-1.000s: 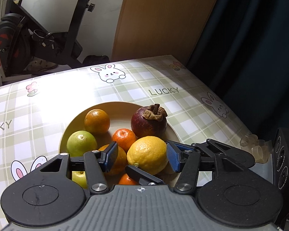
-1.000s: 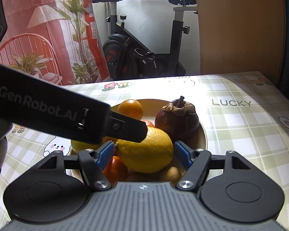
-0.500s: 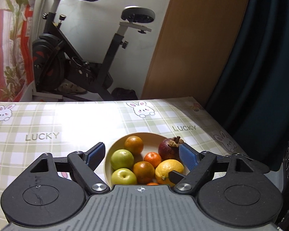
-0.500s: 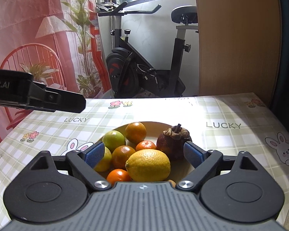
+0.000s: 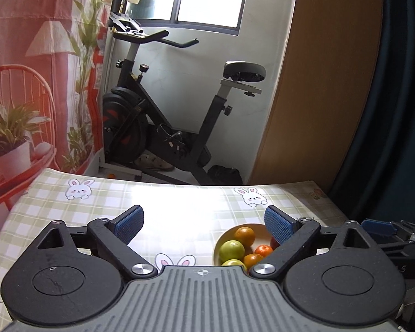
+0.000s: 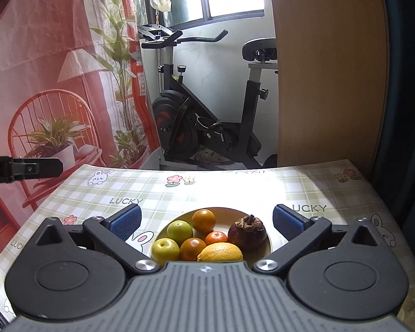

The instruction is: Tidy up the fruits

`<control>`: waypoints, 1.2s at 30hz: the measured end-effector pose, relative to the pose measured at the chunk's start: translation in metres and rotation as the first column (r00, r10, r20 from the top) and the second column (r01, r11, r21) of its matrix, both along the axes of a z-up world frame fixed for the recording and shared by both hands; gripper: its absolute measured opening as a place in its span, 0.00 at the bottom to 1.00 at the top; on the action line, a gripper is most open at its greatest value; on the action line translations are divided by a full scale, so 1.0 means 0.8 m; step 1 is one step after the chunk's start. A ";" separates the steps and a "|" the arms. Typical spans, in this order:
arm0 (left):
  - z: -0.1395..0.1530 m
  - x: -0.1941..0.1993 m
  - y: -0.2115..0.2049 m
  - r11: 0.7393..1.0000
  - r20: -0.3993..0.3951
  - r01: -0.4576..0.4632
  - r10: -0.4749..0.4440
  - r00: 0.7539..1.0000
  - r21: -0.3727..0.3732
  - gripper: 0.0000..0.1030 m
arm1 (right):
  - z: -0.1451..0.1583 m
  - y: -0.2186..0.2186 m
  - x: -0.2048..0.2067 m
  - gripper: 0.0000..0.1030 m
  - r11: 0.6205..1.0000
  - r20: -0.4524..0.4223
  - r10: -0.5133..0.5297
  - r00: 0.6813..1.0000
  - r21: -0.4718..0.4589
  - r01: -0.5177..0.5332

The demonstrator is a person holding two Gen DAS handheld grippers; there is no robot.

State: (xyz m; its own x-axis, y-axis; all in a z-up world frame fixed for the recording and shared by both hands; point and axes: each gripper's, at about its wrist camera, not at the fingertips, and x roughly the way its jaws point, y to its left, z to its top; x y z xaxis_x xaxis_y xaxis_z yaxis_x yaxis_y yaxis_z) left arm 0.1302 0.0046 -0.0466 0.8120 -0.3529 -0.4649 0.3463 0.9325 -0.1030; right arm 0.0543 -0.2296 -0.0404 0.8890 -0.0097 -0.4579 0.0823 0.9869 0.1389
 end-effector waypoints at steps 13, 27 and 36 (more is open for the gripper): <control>0.025 -0.047 0.023 0.990 0.073 -0.095 0.088 0.993 0.100 0.94 | 0.021 0.028 -0.032 1.00 0.999 -0.045 0.022 0.999 -0.042 -0.024; 0.026 -0.064 0.024 0.987 0.081 -0.124 0.117 0.990 0.097 0.94 | 0.021 0.039 -0.033 1.00 0.998 -0.058 0.033 0.998 -0.049 -0.036; 0.024 -0.063 0.023 0.987 0.069 -0.135 0.130 0.989 0.087 0.94 | 0.020 0.040 -0.033 1.00 0.998 -0.060 0.033 0.998 -0.047 -0.036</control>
